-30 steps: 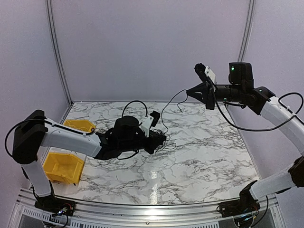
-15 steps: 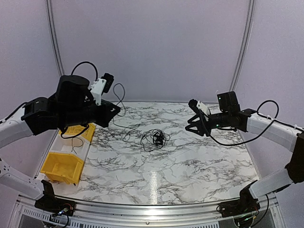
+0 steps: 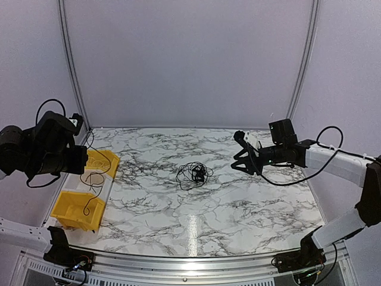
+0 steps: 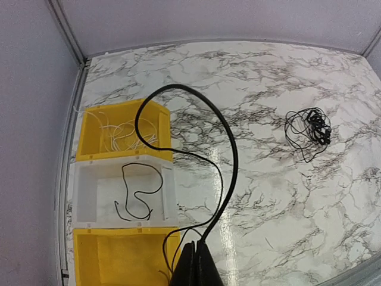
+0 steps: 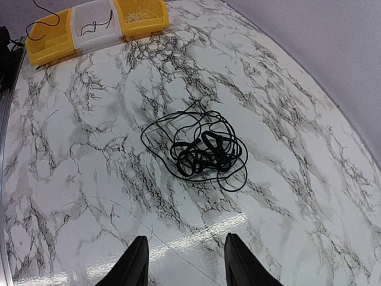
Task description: Untangle the cables
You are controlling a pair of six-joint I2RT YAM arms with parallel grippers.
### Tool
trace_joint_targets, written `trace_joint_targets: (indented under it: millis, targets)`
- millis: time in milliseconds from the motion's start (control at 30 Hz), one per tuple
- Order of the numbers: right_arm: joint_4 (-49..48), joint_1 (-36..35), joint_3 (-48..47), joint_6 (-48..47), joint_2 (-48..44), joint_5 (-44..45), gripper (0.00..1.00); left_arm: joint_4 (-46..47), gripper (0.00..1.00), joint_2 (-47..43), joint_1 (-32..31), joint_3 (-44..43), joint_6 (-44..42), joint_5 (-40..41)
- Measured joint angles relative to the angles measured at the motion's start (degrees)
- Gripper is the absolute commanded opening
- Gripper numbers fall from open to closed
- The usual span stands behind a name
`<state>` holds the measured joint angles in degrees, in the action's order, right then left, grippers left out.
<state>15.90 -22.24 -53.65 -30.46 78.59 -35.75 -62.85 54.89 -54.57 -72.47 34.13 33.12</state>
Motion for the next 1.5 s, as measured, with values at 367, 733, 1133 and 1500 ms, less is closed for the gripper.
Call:
trace_joint_targets:
  millis: [367,733,1133,1500]
  targets:
    - [0.0,0.0,0.0,-0.3,0.3,0.0,0.44,-9.9,0.00,-5.2,2.4,6.8,7.6,3.6]
    - [0.0,0.0,0.0,-0.3,1.1,0.1,0.44,-15.7,0.00,-10.7,2.5,12.1,15.1,1.9]
    - [0.0,0.0,0.0,-0.9,1.2,0.1,0.43,-17.4,0.00,-11.2,2.5,19.8,19.1,-2.6]
    - [0.4,0.0,0.0,-1.1,2.3,0.0,0.44,-16.6,0.00,-5.2,2.8,22.4,20.5,-2.1]
